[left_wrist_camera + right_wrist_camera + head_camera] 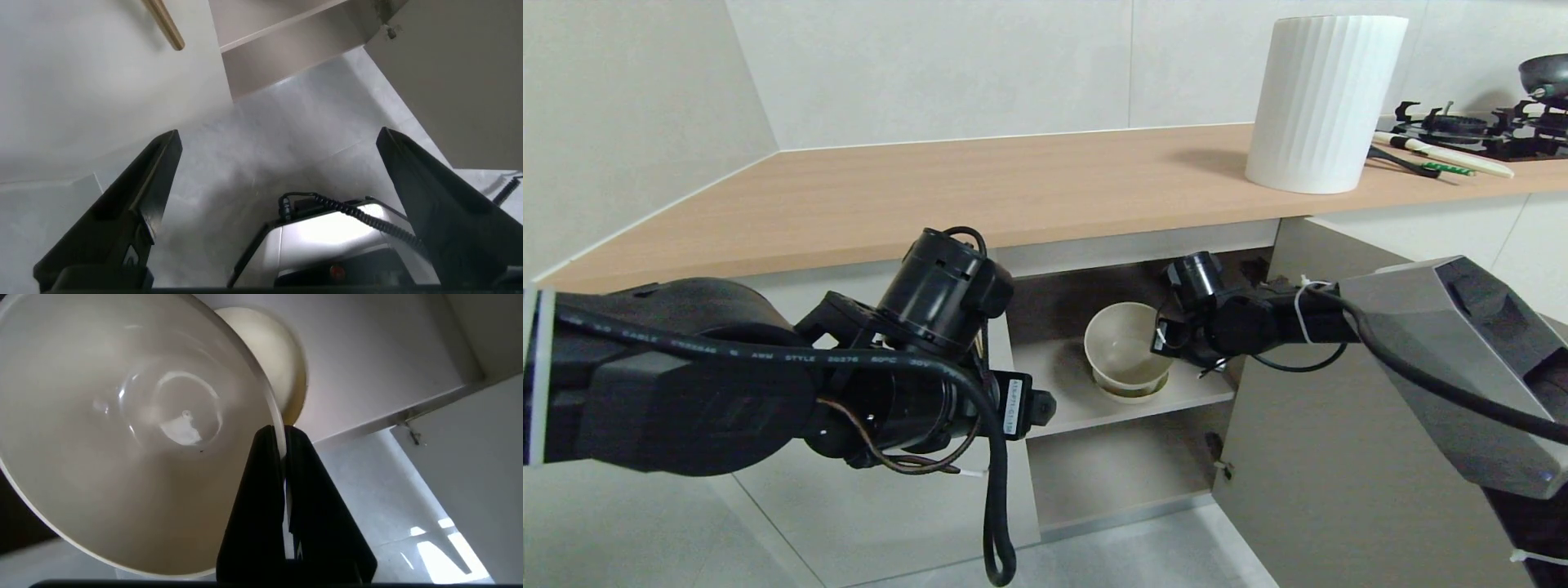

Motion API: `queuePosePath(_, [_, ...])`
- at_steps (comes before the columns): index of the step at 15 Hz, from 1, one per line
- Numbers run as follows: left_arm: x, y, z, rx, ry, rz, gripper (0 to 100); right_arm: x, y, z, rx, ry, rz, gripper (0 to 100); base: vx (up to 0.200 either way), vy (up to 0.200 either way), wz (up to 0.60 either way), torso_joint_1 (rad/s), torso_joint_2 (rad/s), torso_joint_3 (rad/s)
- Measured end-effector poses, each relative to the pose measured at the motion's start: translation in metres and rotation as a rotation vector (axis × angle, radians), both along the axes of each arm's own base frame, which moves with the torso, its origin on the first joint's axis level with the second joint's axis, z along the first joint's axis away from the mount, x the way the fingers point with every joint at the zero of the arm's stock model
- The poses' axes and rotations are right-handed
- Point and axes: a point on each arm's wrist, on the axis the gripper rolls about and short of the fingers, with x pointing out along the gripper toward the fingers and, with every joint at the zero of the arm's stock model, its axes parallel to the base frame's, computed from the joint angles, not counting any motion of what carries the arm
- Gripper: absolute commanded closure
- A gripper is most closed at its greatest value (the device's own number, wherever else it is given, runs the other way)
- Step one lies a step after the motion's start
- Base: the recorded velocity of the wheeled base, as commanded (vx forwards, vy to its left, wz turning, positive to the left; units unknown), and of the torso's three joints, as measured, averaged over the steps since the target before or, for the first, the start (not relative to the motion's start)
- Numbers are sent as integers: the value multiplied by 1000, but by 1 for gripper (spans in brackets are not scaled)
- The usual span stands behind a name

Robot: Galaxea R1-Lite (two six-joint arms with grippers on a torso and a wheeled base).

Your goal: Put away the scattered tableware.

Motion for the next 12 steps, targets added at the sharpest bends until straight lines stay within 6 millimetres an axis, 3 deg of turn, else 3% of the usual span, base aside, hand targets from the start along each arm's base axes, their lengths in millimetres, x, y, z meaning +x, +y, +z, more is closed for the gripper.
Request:
queuePosePath(10, [2, 1, -1, 14, -7, 11, 0, 5, 0, -13, -5, 18, -12, 100, 0, 0, 0, 0, 0, 0])
queuePosePath(12, [2, 1, -2, 21, -8, 17, 0, 5, 0, -13, -6, 19, -12, 100, 200, 0, 0, 0, 5, 2])
